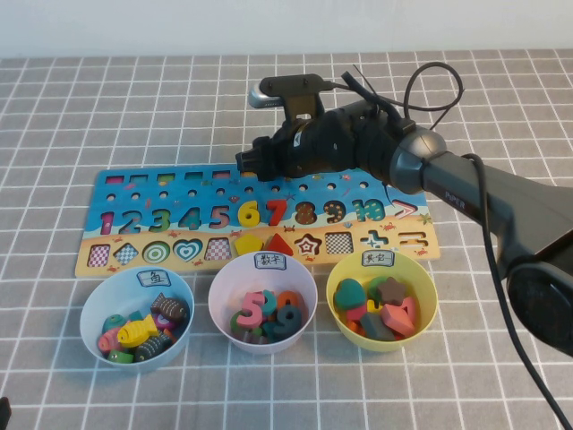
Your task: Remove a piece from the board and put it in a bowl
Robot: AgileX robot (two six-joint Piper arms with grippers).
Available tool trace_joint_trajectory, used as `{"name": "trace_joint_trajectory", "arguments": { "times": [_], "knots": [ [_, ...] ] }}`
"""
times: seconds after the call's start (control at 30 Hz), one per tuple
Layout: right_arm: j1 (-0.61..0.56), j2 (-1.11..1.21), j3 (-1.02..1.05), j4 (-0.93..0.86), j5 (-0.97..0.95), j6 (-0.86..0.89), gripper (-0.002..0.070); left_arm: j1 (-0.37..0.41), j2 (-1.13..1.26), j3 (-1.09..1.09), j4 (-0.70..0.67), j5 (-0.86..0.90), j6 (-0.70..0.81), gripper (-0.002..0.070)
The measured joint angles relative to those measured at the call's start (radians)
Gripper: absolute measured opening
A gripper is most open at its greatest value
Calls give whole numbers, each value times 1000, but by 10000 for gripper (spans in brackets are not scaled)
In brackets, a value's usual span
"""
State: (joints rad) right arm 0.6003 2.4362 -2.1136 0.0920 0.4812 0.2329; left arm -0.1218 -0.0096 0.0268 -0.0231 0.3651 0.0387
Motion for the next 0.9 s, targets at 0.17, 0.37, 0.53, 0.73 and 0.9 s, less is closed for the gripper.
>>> {"name": "trace_joint_trajectory", "arguments": {
  "times": [0.17,0.37,0.53,0.73,0.9],
  "knots": [
    [0,0,0,-7,0,0,350,0,0,0,0,0,0,3],
    [0,0,0,-18,0,0,328,0,0,0,0,0,0,3],
    [0,0,0,-24,0,0,312,0,0,0,0,0,0,3],
    [0,0,0,-45,23,0,256,0,0,0,0,0,0,3],
    [0,0,0,-57,28,4,237,0,0,0,0,0,0,3]
  ]
}}
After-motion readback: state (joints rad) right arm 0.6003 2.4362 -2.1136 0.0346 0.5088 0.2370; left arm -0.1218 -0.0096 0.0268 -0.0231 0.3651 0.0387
